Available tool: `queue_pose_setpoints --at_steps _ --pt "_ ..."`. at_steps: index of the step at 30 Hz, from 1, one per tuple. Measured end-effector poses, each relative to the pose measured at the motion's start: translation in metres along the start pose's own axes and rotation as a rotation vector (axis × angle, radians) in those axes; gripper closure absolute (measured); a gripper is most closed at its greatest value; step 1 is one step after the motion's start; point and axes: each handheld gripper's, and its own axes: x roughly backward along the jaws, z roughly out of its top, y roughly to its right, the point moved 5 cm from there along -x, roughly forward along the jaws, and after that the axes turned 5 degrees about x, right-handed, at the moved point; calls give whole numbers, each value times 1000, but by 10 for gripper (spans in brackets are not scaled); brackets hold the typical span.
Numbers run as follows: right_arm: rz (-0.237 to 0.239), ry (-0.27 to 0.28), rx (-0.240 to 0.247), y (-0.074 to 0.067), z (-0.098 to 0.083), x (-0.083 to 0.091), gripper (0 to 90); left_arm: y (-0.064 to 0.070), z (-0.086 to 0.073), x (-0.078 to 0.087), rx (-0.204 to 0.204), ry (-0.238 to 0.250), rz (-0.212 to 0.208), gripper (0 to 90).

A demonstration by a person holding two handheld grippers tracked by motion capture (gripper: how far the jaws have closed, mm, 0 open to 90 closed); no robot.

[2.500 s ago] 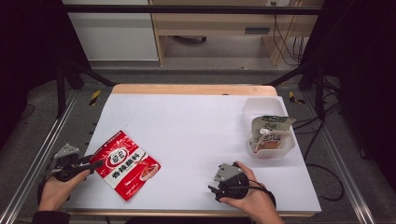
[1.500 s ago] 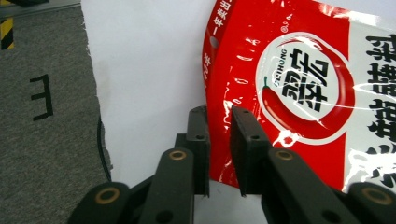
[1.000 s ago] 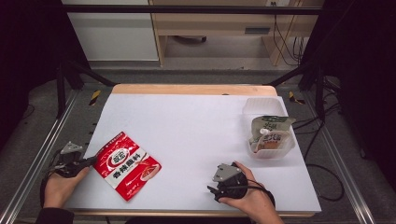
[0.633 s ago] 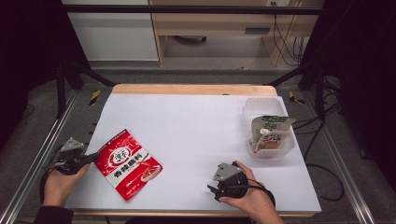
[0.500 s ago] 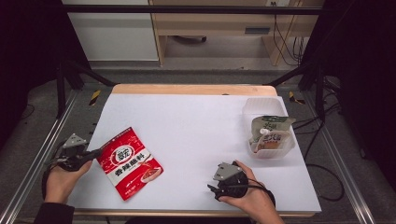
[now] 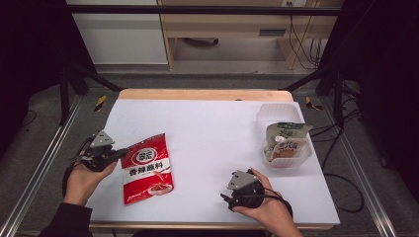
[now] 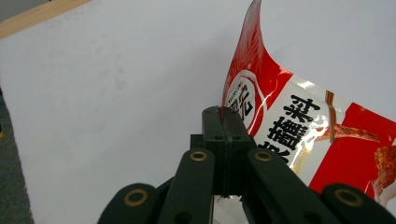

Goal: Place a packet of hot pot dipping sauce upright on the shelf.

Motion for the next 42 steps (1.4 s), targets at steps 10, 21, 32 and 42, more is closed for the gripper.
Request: queue_pose_setpoints --at_steps 10,21,32,42 --pt "-8 -2 -7 4 0 1 251 14 14 -2 -27 -4 -60 900" --pt "-5 -3 -1 11 7 -3 251 27 31 4 -78 25 -90 900" --pt "-3 2 7 24 23 -7 255 50 63 21 -143 73 -127 900" --pt "23 28 24 40 53 -5 305 74 87 34 -206 112 -162 900"
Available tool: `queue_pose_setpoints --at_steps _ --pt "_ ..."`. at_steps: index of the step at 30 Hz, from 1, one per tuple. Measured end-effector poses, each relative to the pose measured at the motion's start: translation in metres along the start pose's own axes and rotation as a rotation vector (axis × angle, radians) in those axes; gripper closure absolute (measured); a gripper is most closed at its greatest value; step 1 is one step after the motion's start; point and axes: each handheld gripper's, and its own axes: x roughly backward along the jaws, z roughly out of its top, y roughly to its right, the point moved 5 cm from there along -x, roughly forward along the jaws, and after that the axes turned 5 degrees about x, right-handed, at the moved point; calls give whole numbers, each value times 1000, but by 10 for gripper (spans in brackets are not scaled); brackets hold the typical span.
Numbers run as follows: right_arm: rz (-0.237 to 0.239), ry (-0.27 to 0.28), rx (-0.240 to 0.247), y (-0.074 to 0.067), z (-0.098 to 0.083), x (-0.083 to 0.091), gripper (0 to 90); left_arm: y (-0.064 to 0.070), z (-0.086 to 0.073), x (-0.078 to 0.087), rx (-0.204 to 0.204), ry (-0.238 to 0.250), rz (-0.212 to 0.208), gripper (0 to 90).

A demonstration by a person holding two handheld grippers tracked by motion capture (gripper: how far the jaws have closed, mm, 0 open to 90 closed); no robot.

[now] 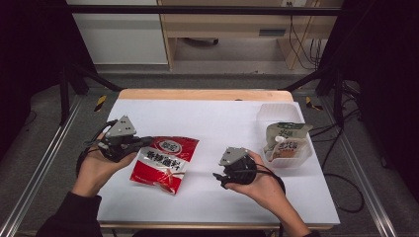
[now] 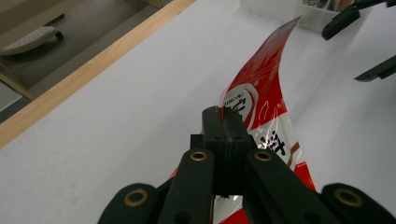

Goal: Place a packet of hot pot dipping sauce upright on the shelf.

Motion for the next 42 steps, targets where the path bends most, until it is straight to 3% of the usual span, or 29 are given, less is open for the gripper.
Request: queue_pose_setpoints --at_steps 9,21,42 --pt "60 29 2 9 30 -1 363 8 13 -1 -20 17 -15 900" --pt "218 59 -44 16 59 -1 433 17 27 -7 -43 26 -31 900" --pt "299 -80 26 25 86 -1 669 29 39 -13 -74 31 -61 900"
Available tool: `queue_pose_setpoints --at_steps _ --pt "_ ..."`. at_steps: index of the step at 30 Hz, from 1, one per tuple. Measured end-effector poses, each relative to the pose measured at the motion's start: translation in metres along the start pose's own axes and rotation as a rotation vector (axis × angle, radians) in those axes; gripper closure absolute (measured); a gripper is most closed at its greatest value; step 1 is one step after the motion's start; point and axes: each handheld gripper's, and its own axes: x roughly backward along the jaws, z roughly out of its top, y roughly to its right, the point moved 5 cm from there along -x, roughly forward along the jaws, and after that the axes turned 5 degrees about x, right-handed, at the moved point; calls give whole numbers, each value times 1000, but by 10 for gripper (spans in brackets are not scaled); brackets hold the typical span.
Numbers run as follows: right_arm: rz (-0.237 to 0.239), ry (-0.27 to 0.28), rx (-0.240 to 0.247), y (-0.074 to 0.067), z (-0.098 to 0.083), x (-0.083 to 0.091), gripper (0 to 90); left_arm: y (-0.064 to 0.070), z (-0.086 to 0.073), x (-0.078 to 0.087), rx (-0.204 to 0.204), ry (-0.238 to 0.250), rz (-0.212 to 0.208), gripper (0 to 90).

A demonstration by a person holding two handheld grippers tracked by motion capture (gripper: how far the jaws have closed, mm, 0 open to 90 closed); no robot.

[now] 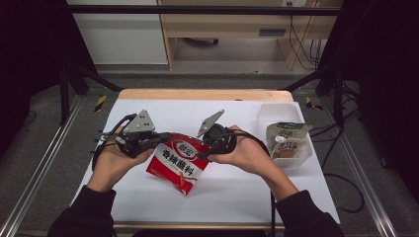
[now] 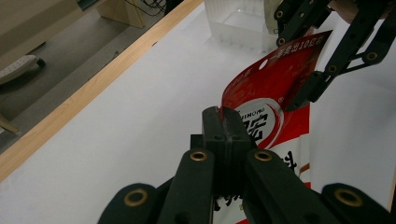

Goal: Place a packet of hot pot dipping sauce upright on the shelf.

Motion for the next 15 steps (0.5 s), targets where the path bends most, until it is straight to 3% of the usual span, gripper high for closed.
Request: queue_pose_setpoints --at_steps 4,15 --pt "23 -32 8 2 3 1 709 0 2 0 -2 0 -1 900" --pt "30 -79 28 8 5 4 802 3 4 -1 -7 6 -10 900"
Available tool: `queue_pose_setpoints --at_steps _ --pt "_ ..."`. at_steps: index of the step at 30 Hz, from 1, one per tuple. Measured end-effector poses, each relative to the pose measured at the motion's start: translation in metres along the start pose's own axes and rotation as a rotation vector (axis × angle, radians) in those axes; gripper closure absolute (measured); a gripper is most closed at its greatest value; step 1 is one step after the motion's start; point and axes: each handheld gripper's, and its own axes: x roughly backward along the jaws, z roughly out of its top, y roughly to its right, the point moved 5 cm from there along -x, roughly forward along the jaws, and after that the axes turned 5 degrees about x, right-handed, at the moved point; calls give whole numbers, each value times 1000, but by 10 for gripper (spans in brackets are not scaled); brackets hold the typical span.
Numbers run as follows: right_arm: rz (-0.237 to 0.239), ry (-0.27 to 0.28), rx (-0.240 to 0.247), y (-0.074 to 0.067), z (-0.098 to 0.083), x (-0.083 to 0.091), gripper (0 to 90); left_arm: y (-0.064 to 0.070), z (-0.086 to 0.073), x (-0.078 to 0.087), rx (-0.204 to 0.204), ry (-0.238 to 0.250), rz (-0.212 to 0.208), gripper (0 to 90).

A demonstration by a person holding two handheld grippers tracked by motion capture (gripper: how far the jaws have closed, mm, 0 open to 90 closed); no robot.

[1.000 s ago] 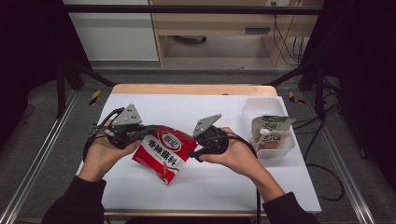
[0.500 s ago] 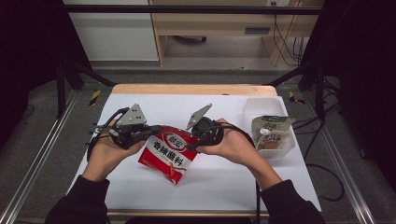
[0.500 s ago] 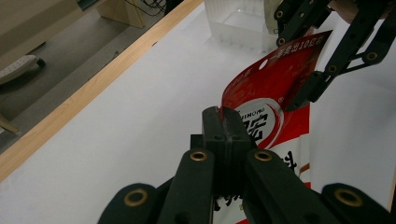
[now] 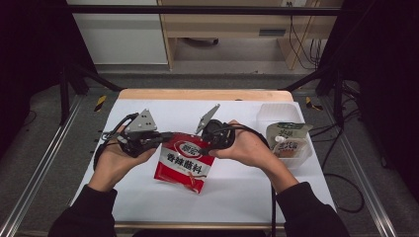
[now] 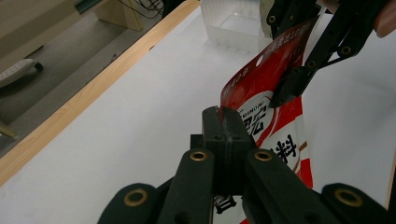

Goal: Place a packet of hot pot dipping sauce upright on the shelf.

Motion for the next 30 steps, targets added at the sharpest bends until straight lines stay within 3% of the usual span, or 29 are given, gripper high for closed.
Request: queue_pose_setpoints --at_steps 15,24,30 --pt "24 -33 7 1 0 0 887 -1 -1 -2 5 -2 -10 900" --pt "32 -49 8 1 -1 0 894 -2 -2 -5 5 -9 -17 900" --pt "31 -50 -6 6 -3 -1 896 -8 -9 -6 29 33 32 604"
